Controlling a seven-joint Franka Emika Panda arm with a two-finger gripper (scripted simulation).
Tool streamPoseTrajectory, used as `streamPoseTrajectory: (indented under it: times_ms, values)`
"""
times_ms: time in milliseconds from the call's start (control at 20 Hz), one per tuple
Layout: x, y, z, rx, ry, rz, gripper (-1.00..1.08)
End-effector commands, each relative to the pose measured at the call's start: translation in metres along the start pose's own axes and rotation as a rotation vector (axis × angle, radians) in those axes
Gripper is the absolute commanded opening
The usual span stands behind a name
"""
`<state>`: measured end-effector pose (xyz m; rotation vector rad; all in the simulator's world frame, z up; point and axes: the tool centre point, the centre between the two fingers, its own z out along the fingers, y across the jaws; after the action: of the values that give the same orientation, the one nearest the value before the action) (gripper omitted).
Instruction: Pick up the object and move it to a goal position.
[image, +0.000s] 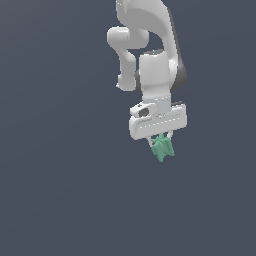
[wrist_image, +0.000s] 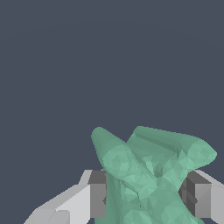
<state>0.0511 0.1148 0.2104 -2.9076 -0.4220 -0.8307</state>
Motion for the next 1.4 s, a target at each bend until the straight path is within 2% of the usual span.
streamPoseTrajectory:
  times_ms: [0, 200, 400, 1350]
  values:
    - [0.027, -0.009, -0.017, 0.007, 0.09, -0.024, -1.0]
    - [0.06, -0.021, -0.042, 0.017, 0.208, -0.056, -1.0]
    - [0.083, -0.032, -0.065, 0.025, 0.298, -0.081, -1.0]
    - [0.146, -0.075, -0.168, 0.067, 0.645, -0.179, -1.0]
